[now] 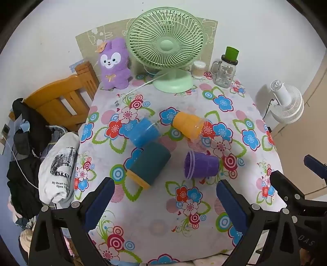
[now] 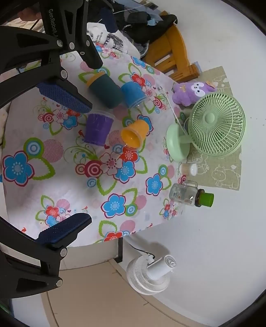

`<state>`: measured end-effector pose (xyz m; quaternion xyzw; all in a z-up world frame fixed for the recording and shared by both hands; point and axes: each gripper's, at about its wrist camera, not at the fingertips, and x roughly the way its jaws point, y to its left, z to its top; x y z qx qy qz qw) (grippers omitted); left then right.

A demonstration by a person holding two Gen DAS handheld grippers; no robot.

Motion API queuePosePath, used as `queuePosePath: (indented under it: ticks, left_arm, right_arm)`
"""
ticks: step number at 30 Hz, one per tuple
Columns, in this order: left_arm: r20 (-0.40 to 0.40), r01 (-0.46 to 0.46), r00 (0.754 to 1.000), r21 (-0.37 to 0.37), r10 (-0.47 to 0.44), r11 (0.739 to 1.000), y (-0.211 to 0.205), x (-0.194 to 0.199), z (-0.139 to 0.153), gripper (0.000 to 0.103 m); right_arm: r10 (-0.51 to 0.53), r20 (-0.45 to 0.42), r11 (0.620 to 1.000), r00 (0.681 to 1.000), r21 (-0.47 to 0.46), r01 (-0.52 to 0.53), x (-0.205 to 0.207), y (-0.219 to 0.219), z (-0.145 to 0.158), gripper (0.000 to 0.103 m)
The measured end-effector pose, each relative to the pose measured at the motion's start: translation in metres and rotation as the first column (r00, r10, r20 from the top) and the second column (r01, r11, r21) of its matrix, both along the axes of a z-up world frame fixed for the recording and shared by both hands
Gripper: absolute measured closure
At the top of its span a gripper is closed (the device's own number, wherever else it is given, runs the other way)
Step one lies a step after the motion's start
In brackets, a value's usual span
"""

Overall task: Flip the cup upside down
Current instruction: 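Move the left gripper toward the orange cup lying on its side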

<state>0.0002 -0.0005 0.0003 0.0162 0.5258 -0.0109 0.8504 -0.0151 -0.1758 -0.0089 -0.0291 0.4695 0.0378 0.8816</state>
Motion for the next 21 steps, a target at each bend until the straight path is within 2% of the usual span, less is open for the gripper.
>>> queuePosePath:
  ticks: [15,17,21]
  left_arm:
    - [-0.029,0.025,0.999,0.017,-0.025,1.000,-0.009,0.007,-0.005,0.002]
    - [-0.003,0.027,1.000,0.013,-0.027,1.000,-0.006,0.003,-0.007,0.002]
    - [0.001,0.024,1.000,0.014,-0.024,1.000,-0.005,0.004,-0.008,0.002]
  right_arm:
    - [-0.020,-0.013,1.000,1.000,0.016,0.020,0.008,-0.007,-0.003,0.003]
    - [-0.017,-0.010,1.000,1.000,0.018,0.017,0.009,-0.006,-0.003,0.003]
    - [-0.006,-0.011,1.000,1.000,0.020,0.007,0.011,-0.004,-0.004,0.003]
